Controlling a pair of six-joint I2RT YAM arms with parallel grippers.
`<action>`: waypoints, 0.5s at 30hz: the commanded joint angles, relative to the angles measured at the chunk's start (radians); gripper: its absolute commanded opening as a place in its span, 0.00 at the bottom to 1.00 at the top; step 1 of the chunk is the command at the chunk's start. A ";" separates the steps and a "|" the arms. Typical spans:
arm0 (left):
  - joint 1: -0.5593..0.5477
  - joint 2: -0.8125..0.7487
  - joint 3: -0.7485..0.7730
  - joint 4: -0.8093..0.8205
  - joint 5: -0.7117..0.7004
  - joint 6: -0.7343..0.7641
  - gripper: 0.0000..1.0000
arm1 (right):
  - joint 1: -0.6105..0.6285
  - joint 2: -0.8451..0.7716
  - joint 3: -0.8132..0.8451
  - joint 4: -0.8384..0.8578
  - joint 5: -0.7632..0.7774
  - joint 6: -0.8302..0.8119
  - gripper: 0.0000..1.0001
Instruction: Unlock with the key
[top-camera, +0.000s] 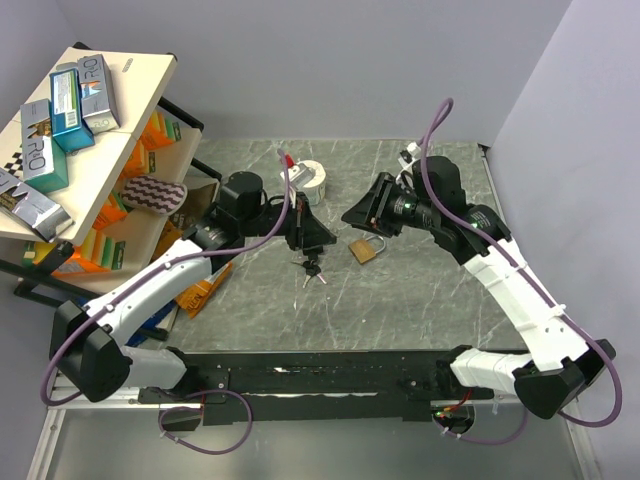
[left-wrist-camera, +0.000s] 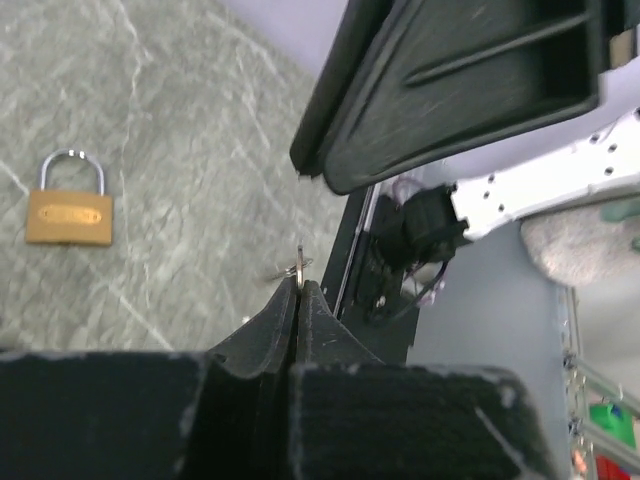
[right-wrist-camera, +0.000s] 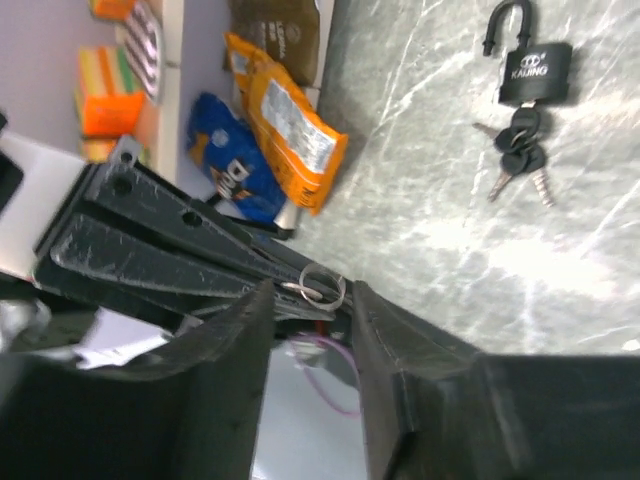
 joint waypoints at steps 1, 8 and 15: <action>-0.004 -0.017 0.070 -0.134 0.077 0.111 0.01 | 0.002 -0.029 -0.001 0.065 -0.072 -0.225 0.48; -0.004 -0.032 0.081 -0.139 0.229 0.075 0.01 | 0.008 -0.029 -0.071 0.171 -0.370 -0.381 0.49; -0.004 -0.058 0.046 -0.117 0.265 0.033 0.01 | 0.016 -0.025 -0.091 0.184 -0.482 -0.429 0.39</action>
